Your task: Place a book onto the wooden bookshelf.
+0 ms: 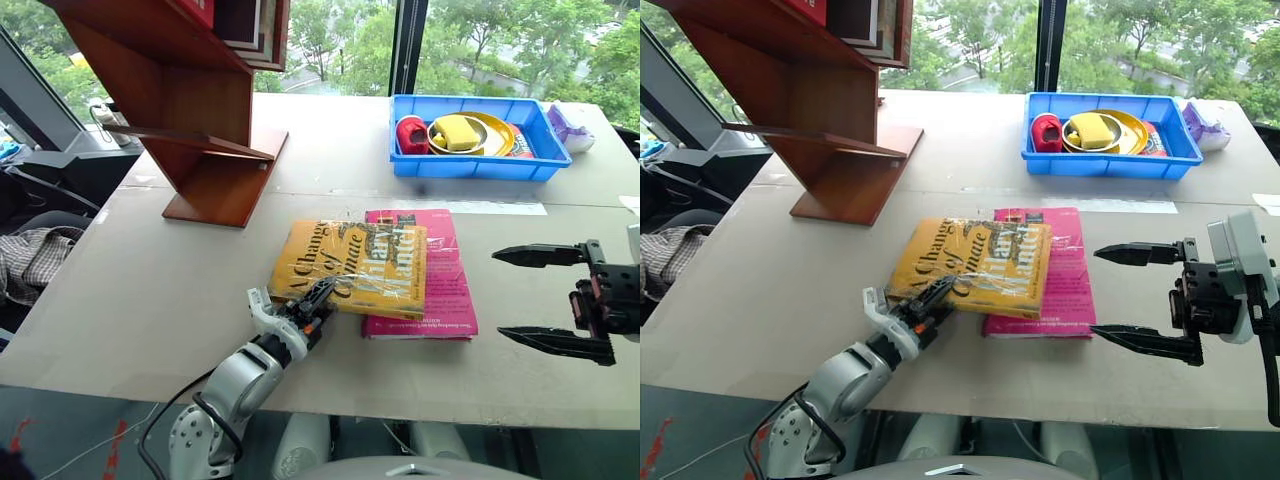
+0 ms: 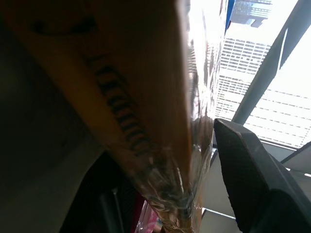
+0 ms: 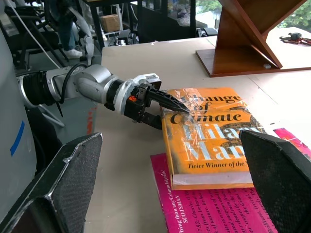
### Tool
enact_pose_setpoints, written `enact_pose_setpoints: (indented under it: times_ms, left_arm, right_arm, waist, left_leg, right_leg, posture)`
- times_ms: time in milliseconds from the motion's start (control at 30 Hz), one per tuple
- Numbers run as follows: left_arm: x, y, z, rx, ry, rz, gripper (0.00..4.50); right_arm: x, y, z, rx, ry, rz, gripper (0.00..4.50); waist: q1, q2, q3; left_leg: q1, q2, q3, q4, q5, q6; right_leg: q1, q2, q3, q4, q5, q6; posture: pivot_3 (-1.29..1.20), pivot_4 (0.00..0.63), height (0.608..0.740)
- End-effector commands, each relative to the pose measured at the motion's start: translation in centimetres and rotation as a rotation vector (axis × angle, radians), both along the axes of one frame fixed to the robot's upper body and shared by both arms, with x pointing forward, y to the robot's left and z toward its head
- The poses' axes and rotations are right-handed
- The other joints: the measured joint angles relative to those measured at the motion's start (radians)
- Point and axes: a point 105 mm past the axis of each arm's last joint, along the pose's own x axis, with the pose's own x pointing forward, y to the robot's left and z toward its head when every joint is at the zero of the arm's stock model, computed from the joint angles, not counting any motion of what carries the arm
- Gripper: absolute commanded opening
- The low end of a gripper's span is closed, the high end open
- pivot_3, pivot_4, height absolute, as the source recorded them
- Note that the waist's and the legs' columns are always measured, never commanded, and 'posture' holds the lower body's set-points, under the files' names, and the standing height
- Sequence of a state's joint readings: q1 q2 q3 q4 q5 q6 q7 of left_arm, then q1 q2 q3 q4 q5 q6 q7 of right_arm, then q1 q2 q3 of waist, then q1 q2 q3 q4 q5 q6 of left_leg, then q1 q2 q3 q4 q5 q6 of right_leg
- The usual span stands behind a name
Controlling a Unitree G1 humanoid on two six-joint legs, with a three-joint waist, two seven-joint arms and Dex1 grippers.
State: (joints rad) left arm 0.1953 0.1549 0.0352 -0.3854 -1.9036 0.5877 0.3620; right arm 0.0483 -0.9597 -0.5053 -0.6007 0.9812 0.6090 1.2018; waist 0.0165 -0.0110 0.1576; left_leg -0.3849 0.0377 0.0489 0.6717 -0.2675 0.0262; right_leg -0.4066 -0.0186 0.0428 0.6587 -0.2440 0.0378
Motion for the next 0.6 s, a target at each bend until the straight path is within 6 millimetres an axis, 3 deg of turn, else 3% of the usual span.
enact_pose_setpoints:
  times_ms: [33,200,267,367,467,533,600]
  left_arm:
    - [0.0,0.5,0.7,0.11,-0.123,-0.029,0.35]
    - [0.2,2.8,5.4,0.35,-0.468,-0.047,0.25]
    - [1.2,4.1,9.1,0.449,-0.646,-0.031,0.25]
    - [1.5,4.4,16.1,0.777,-1.033,-0.125,0.25]
    - [1.7,4.4,20.6,1.18,-1.308,-0.182,0.25]
    - [1.8,4.6,22.1,1.351,-1.404,-0.185,0.25]
    - [2.1,4.8,23.9,1.665,-1.559,-0.179,0.25]
  right_arm:
    - [0.2,0.3,0.3,0.014,-0.048,0.006,4.5]
    - [1.1,0.5,0.1,0.067,-0.062,-0.003,4.5]
    - [1.6,0.6,0.1,0.09,-0.073,-0.003,4.5]
    - [2.8,1.0,0.2,0.128,-0.098,0.01,4.5]
    - [3.8,1.3,0.3,0.152,-0.124,0.019,4.5]
    - [4.1,1.4,0.4,0.161,-0.133,0.023,4.5]
    - [4.4,1.6,0.5,0.169,-0.147,0.028,4.5]
  waist:
    - [-0.003,-0.001,0.0]
    - [-0.009,-0.01,0.005]
    - [-0.005,-0.008,0.005]
    - [0.0,-0.024,0.017]
    - [-0.003,-0.019,0.017]
    - [-0.007,-0.016,0.017]
    - [-0.009,-0.016,0.018]
  left_leg:
    - [0.0,0.0,0.0,0.0,0.0,0.0]
    - [-0.003,0.001,0.0,-0.001,0.0,0.0]
    - [-0.008,0.001,-0.001,-0.001,0.0,0.0]
    - [-0.012,0.002,-0.002,0.0,0.0,0.0]
    - [-0.014,0.003,-0.002,0.001,0.002,-0.003]
    - [-0.013,0.0,0.0,-0.002,0.0,-0.001]
    - [-0.014,0.0,0.001,-0.004,0.0,-0.001]
  right_leg:
    - [0.0,0.0,0.0,0.0,0.0,0.0]
    - [-0.002,0.001,0.0,-0.002,0.002,-0.003]
    - [-0.006,0.001,-0.001,-0.002,0.002,-0.003]
    - [-0.009,0.001,-0.003,-0.001,0.002,-0.003]
    - [-0.009,0.002,-0.008,-0.003,0.004,-0.007]
    - [-0.009,0.001,-0.002,-0.007,0.003,-0.004]
    - [-0.009,0.001,-0.001,-0.011,0.003,-0.002]
  posture:
    - [0.0,0.15,0.74]
    - [0.0,0.15,0.74]
    - [0.0,0.15,0.74]
    - [0.0,0.15,0.74]
    - [0.0,0.15,0.74]
    - [0.0,0.15,0.74]
    - [0.0,0.15,0.74]
